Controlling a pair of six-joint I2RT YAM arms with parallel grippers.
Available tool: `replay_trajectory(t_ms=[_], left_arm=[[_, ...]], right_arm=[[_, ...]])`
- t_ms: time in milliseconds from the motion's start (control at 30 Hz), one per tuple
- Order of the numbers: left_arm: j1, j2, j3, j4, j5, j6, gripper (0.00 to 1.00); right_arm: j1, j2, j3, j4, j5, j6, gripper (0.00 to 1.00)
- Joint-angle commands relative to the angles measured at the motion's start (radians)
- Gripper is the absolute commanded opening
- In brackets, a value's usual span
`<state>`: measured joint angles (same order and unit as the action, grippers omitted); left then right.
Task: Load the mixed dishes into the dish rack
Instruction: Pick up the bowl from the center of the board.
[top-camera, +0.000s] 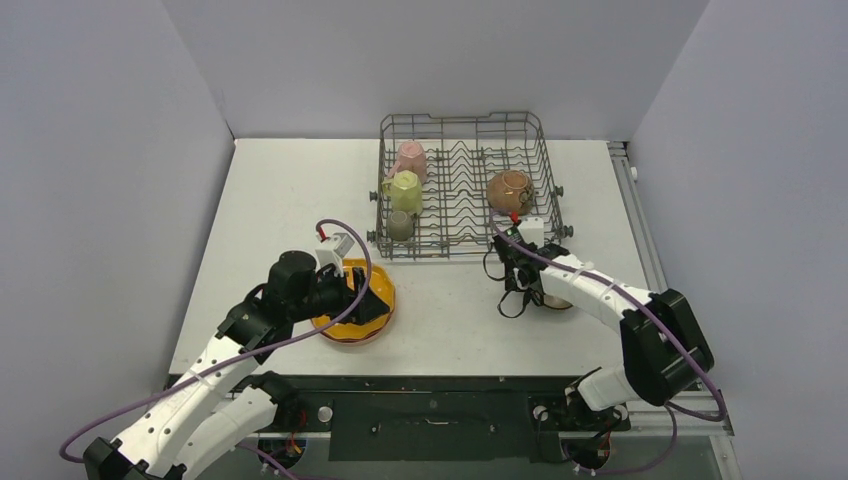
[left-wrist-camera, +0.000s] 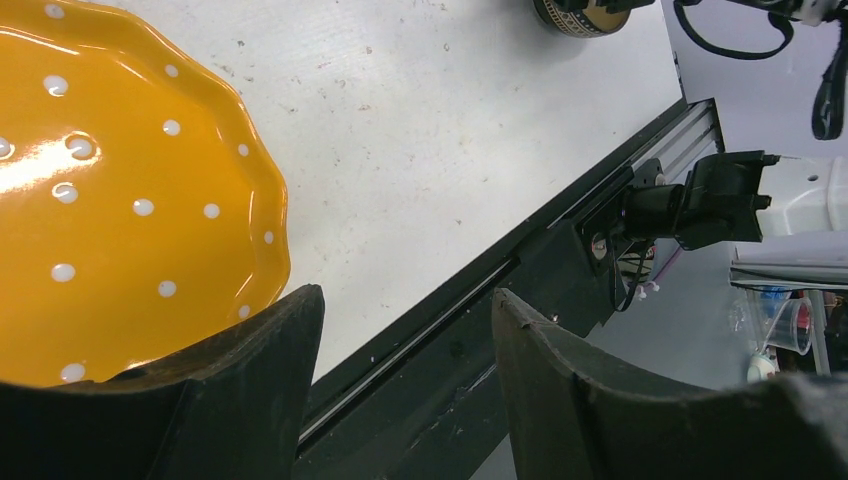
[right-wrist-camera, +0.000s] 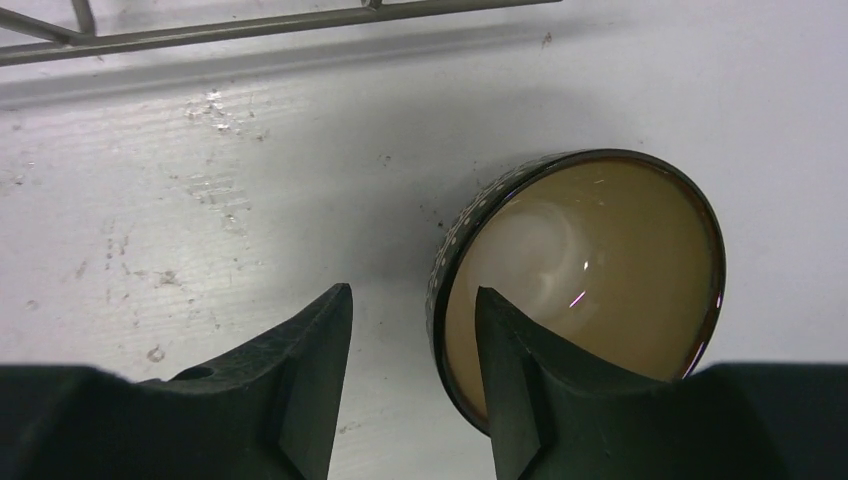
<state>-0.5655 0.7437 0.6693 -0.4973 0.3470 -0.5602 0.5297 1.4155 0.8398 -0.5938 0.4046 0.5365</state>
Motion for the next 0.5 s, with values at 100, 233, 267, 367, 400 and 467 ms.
replay_trajectory(t_ms=[100,233,267,367,400,467], left_arm=[[-0.015,-0.019,0.007,0.012,-0.014,0.017,0.59],[-0.017,-0.022,0.007,0.011,-0.014,0.016,0.59],[-0.017,-0.022,0.006,0.011,-0.014,0.017,0.59],[-0.017,-0.024,0.008,0.011,-0.015,0.016,0.59],[-0.017,-0.023,0.009,0.01,-0.015,0.016,0.59],[-0.017,-0.022,0.009,0.01,-0.015,0.018,0.59]], right_arm=[[0.032,0.063,0.044,-0.021,0.161,0.019,0.21],[0.037,0.06,0.075,-0.036,0.18,0.018,0.0],[0.038,0.04,0.081,-0.04,0.177,0.017,0.0],[0.037,-0.024,0.115,-0.041,0.156,0.014,0.0],[0.036,-0.057,0.126,-0.052,0.149,0.011,0.0],[0.033,-0.093,0.166,-0.079,0.147,0.005,0.0]])
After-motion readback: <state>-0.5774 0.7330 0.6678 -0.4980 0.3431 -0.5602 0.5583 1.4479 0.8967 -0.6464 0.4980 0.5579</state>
